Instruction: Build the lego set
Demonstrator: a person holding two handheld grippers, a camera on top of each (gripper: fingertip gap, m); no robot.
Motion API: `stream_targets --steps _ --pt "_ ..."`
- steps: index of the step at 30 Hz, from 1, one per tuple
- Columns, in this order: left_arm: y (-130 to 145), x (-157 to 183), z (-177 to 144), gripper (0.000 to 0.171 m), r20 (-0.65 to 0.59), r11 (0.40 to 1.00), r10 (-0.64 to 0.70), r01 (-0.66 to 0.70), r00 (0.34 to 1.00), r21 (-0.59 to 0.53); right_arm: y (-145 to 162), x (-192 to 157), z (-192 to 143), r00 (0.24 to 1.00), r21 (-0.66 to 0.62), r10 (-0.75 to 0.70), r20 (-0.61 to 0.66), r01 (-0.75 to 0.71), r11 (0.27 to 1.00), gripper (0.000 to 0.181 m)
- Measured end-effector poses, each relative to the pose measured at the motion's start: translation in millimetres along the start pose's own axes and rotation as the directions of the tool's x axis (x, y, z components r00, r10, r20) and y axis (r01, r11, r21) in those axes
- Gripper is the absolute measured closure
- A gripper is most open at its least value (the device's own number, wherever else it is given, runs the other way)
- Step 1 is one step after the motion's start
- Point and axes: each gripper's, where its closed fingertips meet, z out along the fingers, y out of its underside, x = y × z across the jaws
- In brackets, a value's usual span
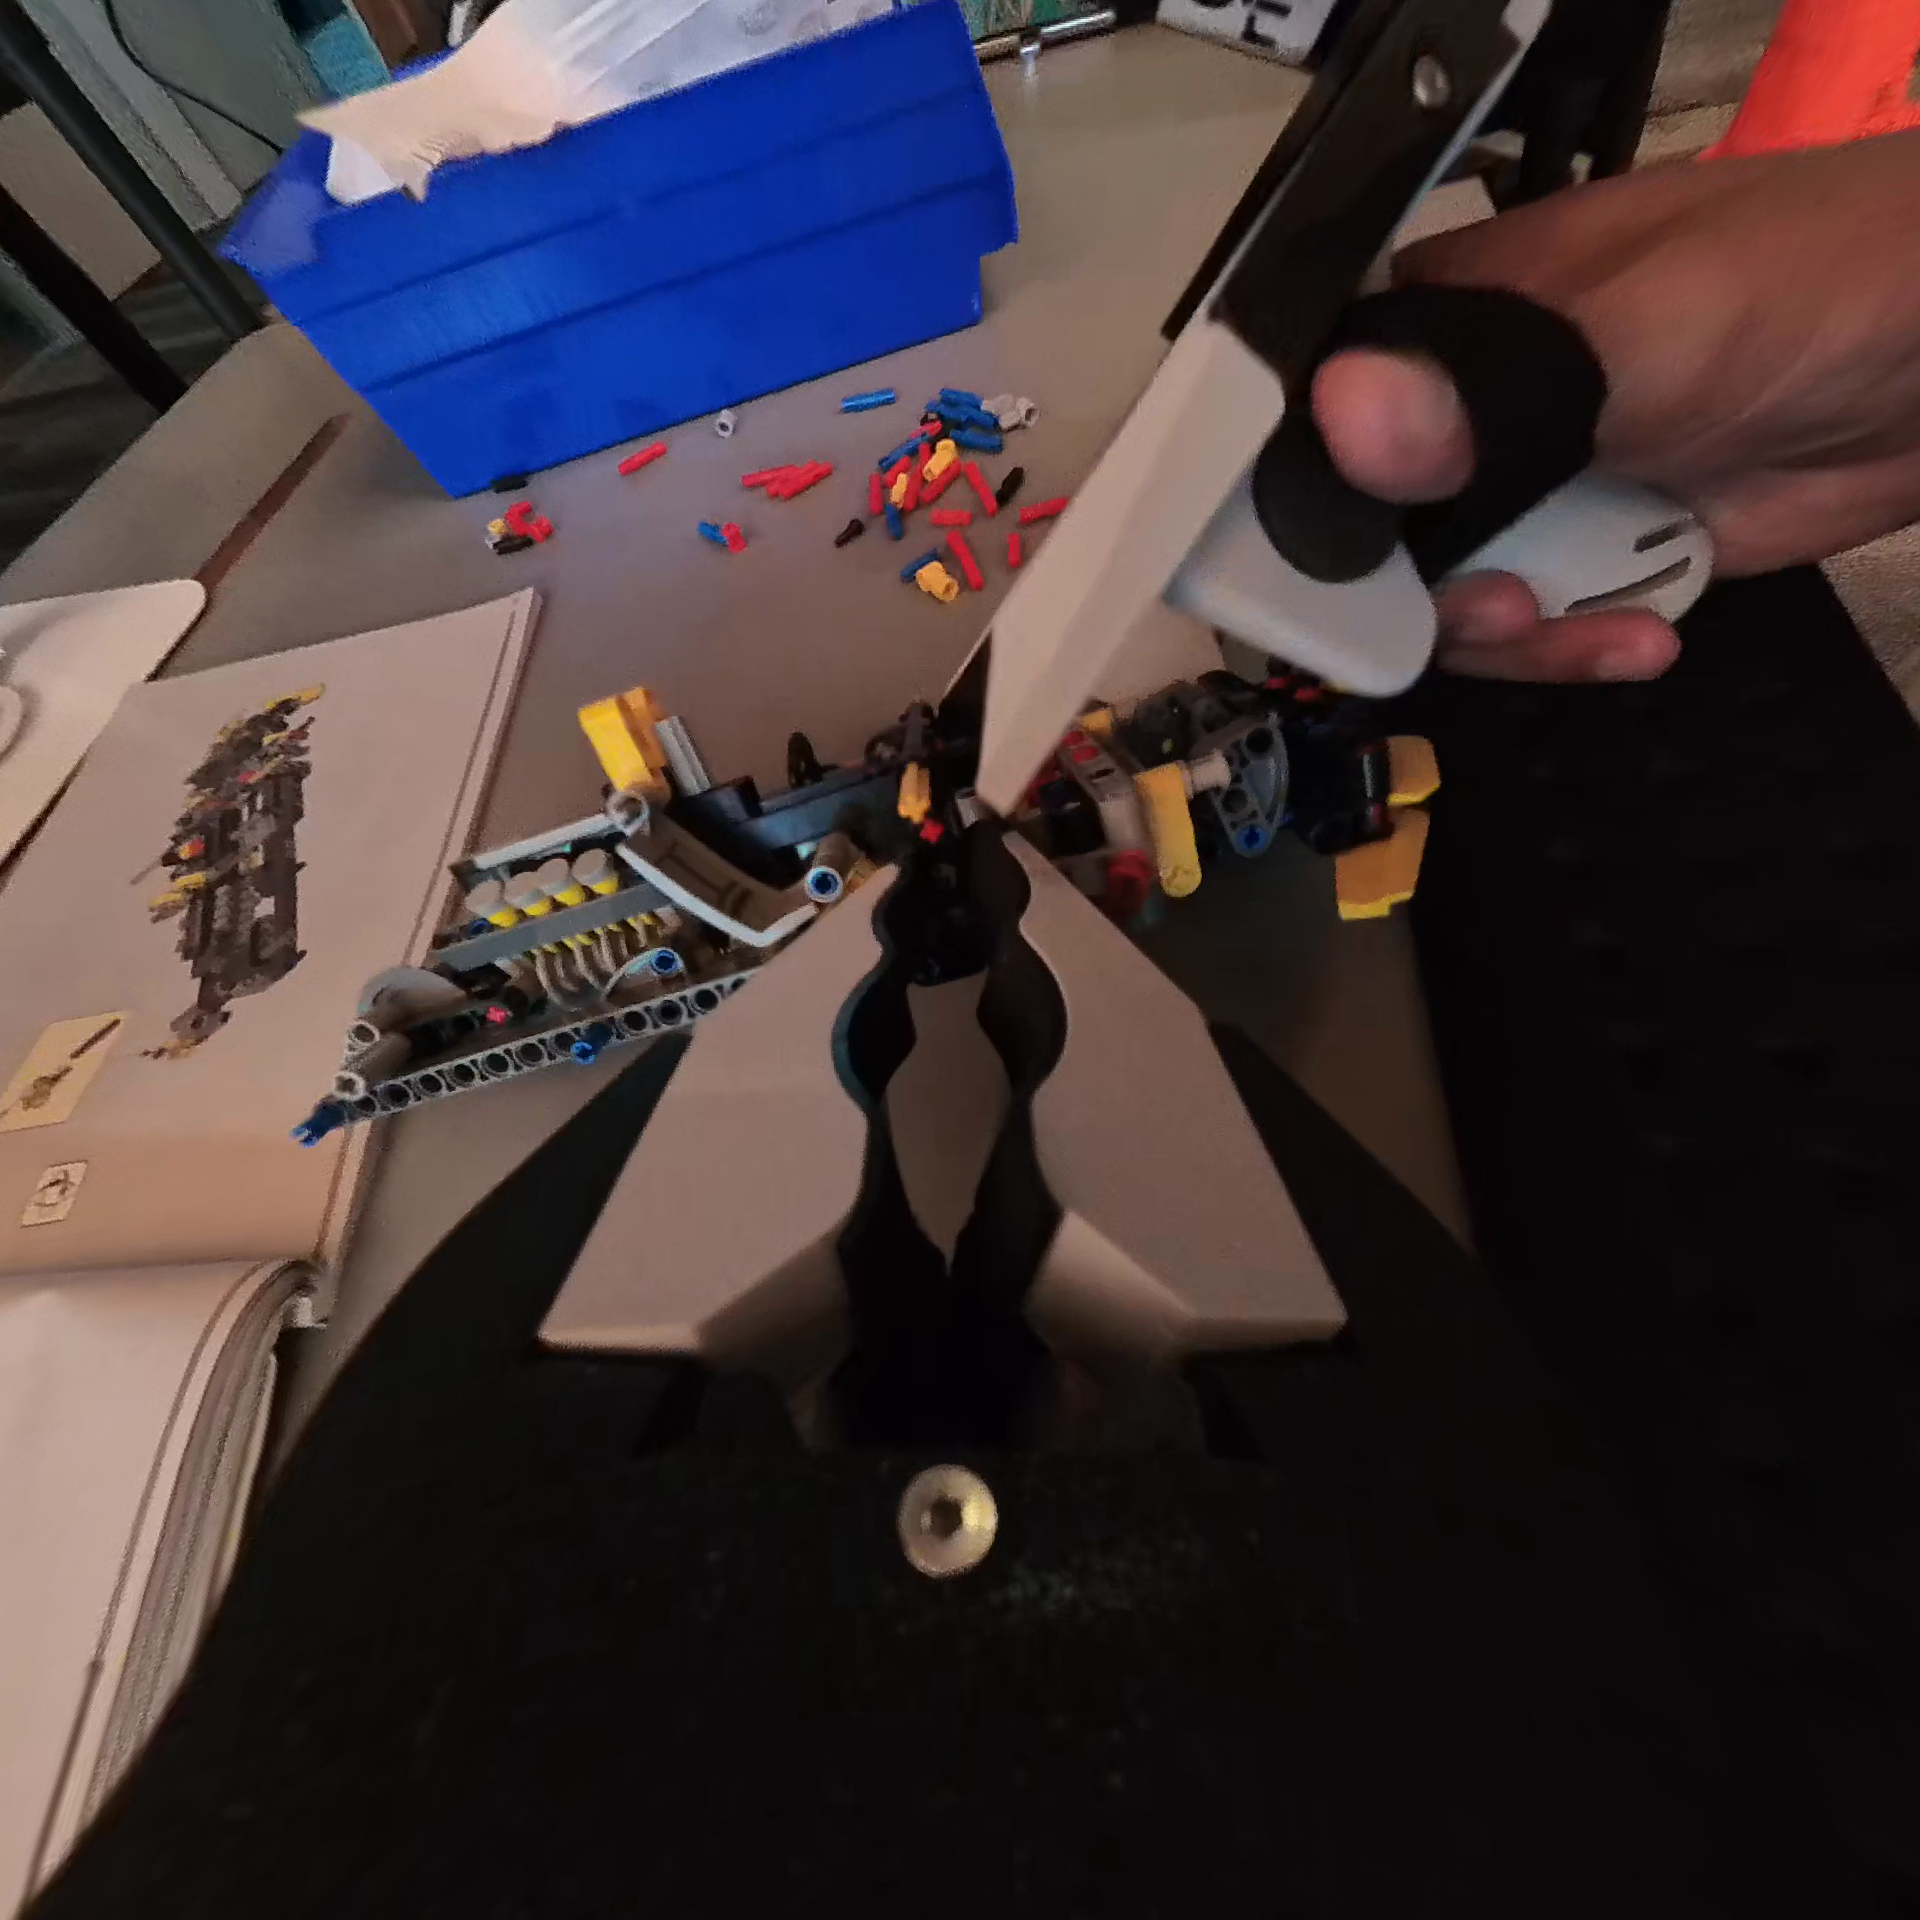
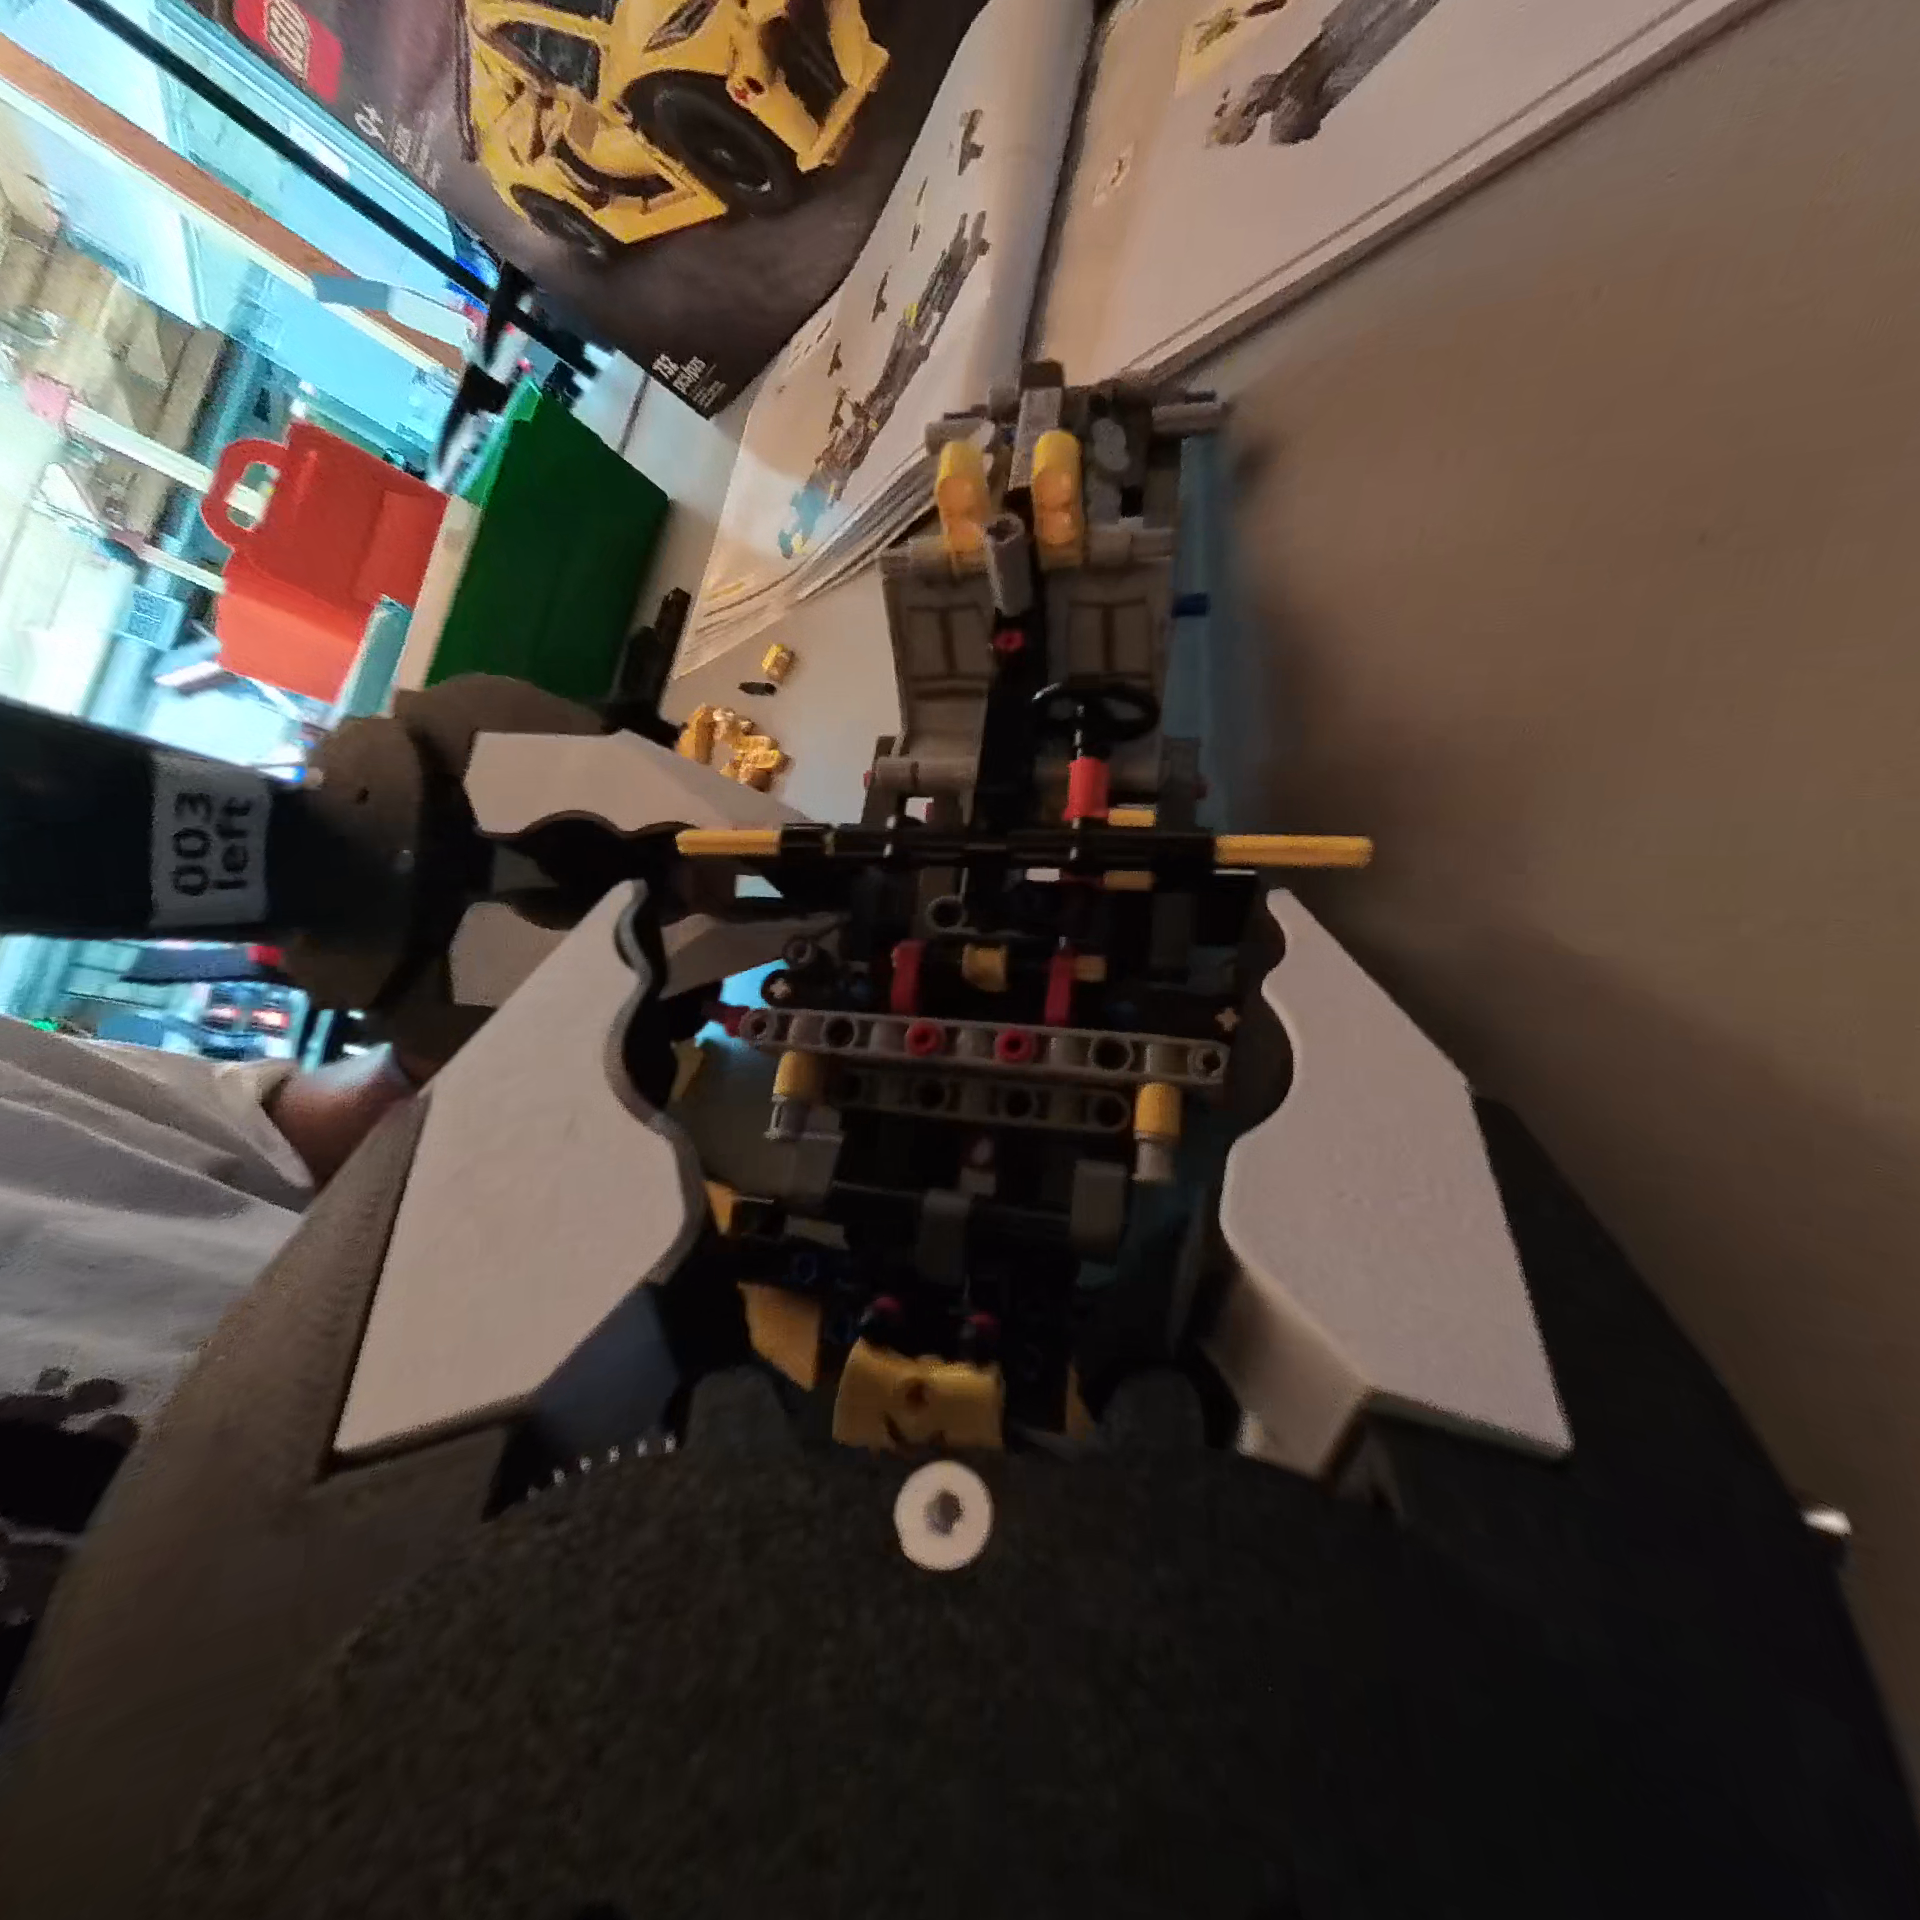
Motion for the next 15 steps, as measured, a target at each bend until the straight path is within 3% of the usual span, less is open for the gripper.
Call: stream_targets --steps 3,8,15 --pt "-2 0 0 0.167 0.019 1.000 0.008 -0.008 1.000 -0.001 5 -1 4 0.995 -0.032 -0.087 -0.053 0.085 0.996 0.064" --pt "-12 9 2 0.166 0.034 0.998 0.062 -0.062 0.998 0.023 9 0 8 0.999 -0.059 -0.016 -0.050 0.013 0.998 0.057" --pt "-14 5 1 0.167 0.039 0.999 0.041 -0.042 0.998 0.034 5 -2 5 0.992 -0.037 0.126 0.020 -0.125 0.991 0.066"
